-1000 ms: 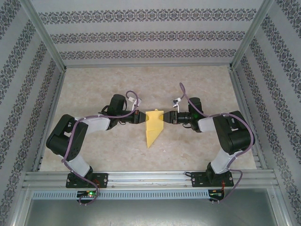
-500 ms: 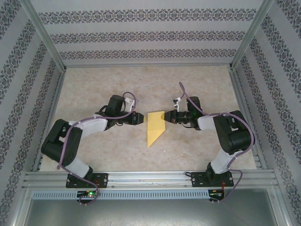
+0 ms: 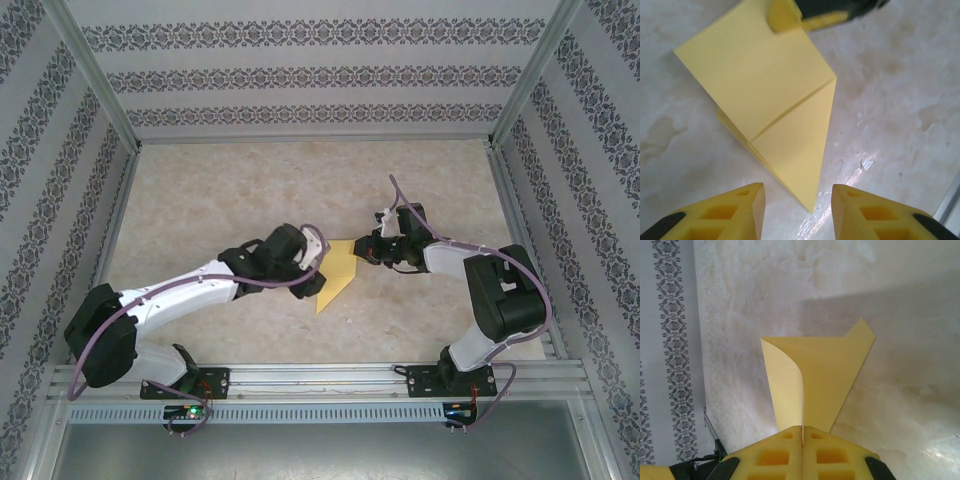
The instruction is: Fold a paper plane with a square sheet of paper (fold left side to right side)
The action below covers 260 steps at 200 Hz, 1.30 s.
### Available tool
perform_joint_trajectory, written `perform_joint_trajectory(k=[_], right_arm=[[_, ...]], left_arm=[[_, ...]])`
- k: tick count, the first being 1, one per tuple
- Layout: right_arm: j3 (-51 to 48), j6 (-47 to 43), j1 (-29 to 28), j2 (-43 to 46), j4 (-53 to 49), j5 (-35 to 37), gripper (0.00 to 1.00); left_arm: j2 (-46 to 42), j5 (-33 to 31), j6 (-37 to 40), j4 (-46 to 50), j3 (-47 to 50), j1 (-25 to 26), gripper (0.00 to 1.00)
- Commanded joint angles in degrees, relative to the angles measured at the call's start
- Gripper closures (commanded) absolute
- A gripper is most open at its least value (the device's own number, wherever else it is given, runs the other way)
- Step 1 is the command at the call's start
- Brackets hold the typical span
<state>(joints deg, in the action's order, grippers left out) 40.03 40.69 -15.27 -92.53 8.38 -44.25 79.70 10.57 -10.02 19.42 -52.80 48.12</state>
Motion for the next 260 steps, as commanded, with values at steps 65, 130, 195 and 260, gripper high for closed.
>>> perform_joint_trajectory(k=[65, 130, 195, 260], right_arm=[[2.98, 3.52, -1.17, 2.06, -8.38, 3.86, 1.0], [5.05, 3.85, -1.26, 0.96, -11.17, 4.43, 1.0], [5.94, 3.87, -1.94, -0.59, -11.52, 4.43, 1.0], [6.16, 3.68, -2.0, -1.68, -11.63, 4.52, 1.0]], left_arm=[[4.51, -14.88, -0.18, 0.8, -0.55, 11.19, 0.54], [11.3, -14.64, -2.87, -3.51, -1.86, 14.41, 0.51], [18.54, -18.66, -4.57, -4.0, -5.6, 15.08, 0.49], [22.99, -24.24, -5.18, -2.02, -8.64, 15.08, 0.52]])
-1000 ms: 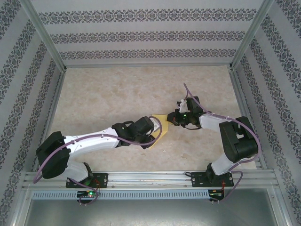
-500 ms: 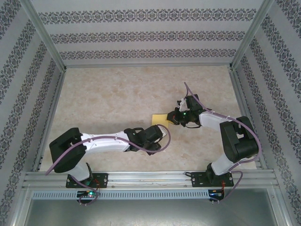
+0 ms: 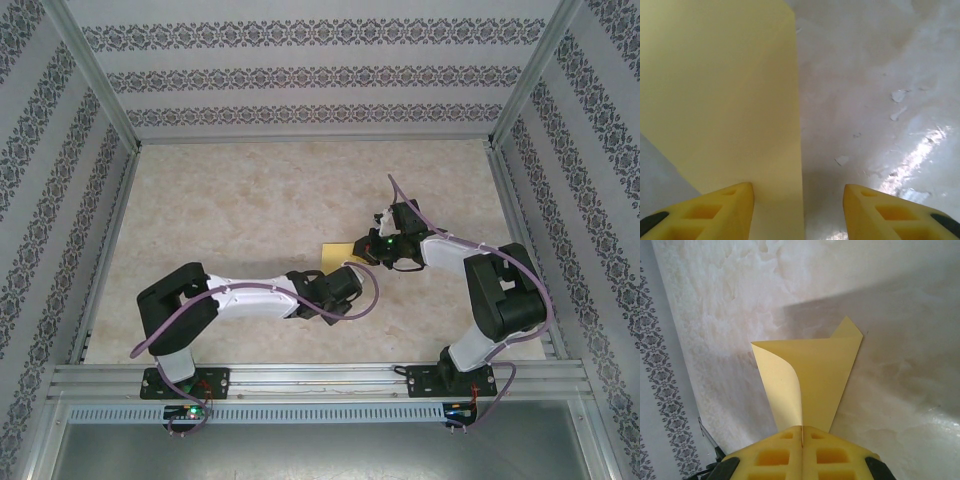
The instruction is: Fold a paper plane with a square sheet of paper (fold left side to right side)
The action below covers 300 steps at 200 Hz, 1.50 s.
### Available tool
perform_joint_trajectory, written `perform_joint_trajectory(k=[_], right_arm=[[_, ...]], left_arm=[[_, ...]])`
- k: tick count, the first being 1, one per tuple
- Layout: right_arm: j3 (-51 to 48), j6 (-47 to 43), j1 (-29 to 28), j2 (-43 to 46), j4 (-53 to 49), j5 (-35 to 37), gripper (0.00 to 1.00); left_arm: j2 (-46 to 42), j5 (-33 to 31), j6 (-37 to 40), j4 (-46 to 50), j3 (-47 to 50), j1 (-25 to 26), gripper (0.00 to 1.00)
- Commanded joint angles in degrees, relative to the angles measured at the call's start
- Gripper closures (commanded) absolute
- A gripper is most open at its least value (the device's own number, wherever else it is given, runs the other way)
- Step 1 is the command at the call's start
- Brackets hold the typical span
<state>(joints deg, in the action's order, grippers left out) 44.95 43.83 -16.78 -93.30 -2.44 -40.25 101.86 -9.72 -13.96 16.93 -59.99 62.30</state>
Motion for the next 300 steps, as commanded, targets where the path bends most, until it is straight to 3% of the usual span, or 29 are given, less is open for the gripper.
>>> perform_joint_trajectory(k=[1, 97, 158, 189, 231, 267, 300], right_arm=[[1.22, 0.5, -0.47, -0.92, -0.81, 0.52, 1.0], [1.72, 0.1, -0.63, -1.88, -1.25, 0.9, 1.0], [1.63, -1.01, -0.59, -1.29, -2.33, 1.64, 1.0], [1.59, -2.45, 0.53, 1.64, -3.73, 3.29, 0.85], [0.88, -8.07, 5.38, 9.42, -11.56, 9.76, 0.65], [-2.88, -12.68, 10.24, 15.44, -14.28, 10.35, 0.59], [-6.52, -15.35, 11.16, 19.16, -13.57, 8.87, 0.57]], left_arm=[[0.81, -4.02, -1.29, 0.47, -1.49, 0.89, 0.52], [1.01, -6.81, -3.0, -1.09, -0.01, 0.89, 0.74], [0.47, -7.94, -4.4, -1.37, 0.79, 0.88, 0.96], [-0.71, -6.77, -4.99, -2.53, 1.43, 0.56, 1.0], [-2.44, 3.19, -6.62, -6.46, 2.86, -2.35, 1.0], [-2.49, 15.2, -9.35, -8.39, 2.26, -6.61, 1.0], [-1.34, 27.37, -14.16, -11.05, 1.83, -11.18, 1.0]])
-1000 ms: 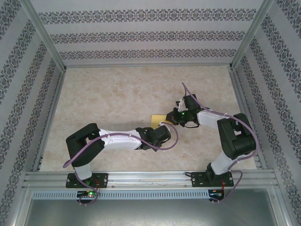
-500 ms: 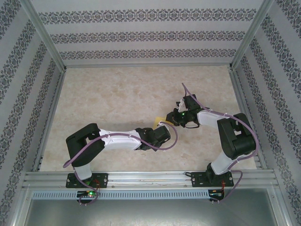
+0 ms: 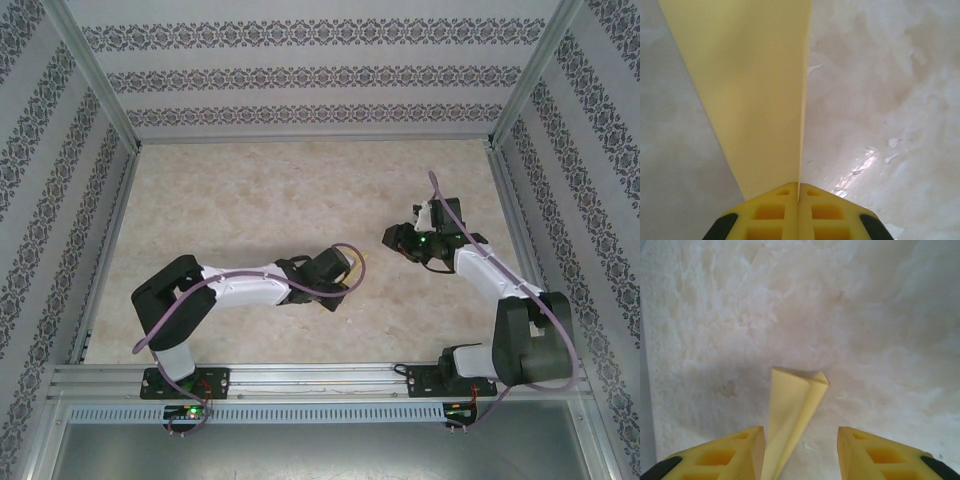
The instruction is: Fold a paper plane with a square sheet of paper (fold left side to right side)
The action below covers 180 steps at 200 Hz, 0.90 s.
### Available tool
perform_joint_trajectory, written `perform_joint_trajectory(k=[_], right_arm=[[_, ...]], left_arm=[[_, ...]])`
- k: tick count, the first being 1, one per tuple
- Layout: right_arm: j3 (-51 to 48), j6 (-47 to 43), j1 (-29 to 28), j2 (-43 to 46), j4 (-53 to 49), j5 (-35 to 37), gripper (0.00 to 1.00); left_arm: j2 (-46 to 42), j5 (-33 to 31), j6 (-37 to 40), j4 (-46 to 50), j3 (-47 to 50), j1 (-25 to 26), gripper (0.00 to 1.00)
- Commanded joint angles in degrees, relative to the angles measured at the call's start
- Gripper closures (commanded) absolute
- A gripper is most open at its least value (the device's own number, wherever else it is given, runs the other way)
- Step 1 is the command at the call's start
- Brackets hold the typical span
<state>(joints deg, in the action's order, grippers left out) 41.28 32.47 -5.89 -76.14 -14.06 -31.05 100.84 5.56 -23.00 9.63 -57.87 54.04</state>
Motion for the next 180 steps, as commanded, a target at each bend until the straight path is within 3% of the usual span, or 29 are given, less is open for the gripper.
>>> perform_joint_trajectory(k=[1, 44, 80, 123, 180], right_arm=[[-2.95, -3.99, 0.27, 2.07, -1.89, -0.38, 0.57], [-5.56, -4.76, 0.34, 3.1, 0.22, -2.57, 0.56], [-6.8, -3.88, 0.28, 3.02, 2.71, -4.93, 0.56], [-8.56, -1.48, 0.01, 2.36, 6.13, -5.78, 0.57], [-10.65, 3.67, -2.85, 0.87, 13.0, -5.15, 0.58]], left_arm=[[-0.21, 12.45, -5.25, -3.83, -0.26, -3.04, 1.0], [3.66, 24.92, -12.88, -9.97, -0.24, -7.34, 1.0], [7.23, 31.23, -20.39, -19.23, 1.26, -9.27, 1.0], [9.44, 33.96, -27.5, -30.04, 4.24, -10.71, 1.0], [9.97, 33.11, -33.39, -40.48, 9.0, -11.59, 1.0]])
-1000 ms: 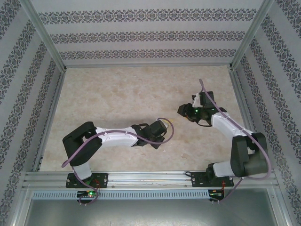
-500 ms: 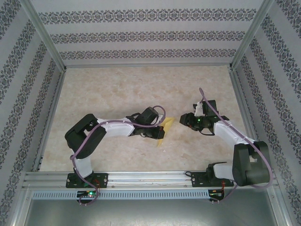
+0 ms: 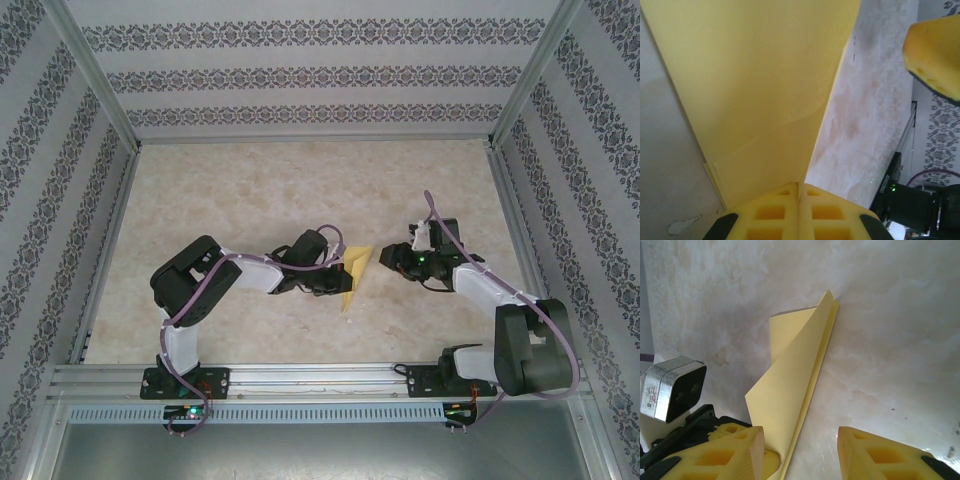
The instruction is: Fold a paper plane with a square sheet of paper (fold left side to right side)
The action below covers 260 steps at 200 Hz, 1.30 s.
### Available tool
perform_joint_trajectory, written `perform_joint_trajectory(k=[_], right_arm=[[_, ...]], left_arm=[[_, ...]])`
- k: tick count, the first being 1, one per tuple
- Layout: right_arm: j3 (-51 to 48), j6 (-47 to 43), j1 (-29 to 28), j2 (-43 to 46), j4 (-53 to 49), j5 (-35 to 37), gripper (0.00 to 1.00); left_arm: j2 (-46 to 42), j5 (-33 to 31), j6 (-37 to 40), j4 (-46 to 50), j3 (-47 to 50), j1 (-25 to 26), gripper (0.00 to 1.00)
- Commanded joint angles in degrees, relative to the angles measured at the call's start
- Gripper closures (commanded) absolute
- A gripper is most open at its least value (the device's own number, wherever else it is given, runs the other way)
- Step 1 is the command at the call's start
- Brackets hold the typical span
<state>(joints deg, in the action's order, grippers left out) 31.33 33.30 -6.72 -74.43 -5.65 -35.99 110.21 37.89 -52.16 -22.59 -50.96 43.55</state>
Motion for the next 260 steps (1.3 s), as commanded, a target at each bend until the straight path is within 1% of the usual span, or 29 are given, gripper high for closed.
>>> perform_joint_trajectory(k=[1, 48, 71, 106, 123, 260], right_arm=[[-0.72, 2.92, -2.09, -0.91, 4.68, -0.17, 0.58], [-0.57, 7.65, -5.38, -5.19, 9.93, 0.93, 0.6], [-0.24, 9.67, -6.74, -7.01, 11.61, 2.44, 0.6], [-0.13, 11.74, -7.49, -9.92, 14.44, 2.9, 0.6], [-0.04, 12.33, -7.81, -11.06, 15.67, 3.03, 0.6], [1.8, 13.05, -10.11, -15.82, 19.1, 2.94, 0.61]], left_arm=[[0.56, 0.74, -4.29, -8.44, 2.14, -1.14, 1.0], [1.39, 1.46, -6.74, -12.62, 3.69, -1.45, 1.0], [2.43, 2.11, -8.84, -16.42, 4.53, -1.62, 1.0], [4.59, 3.15, -12.8, -23.28, 5.94, -2.11, 1.0], [5.42, 3.24, -13.96, -25.13, 6.45, -2.31, 1.0], [5.1, 3.07, -14.81, -27.07, 7.37, -2.66, 1.0]])
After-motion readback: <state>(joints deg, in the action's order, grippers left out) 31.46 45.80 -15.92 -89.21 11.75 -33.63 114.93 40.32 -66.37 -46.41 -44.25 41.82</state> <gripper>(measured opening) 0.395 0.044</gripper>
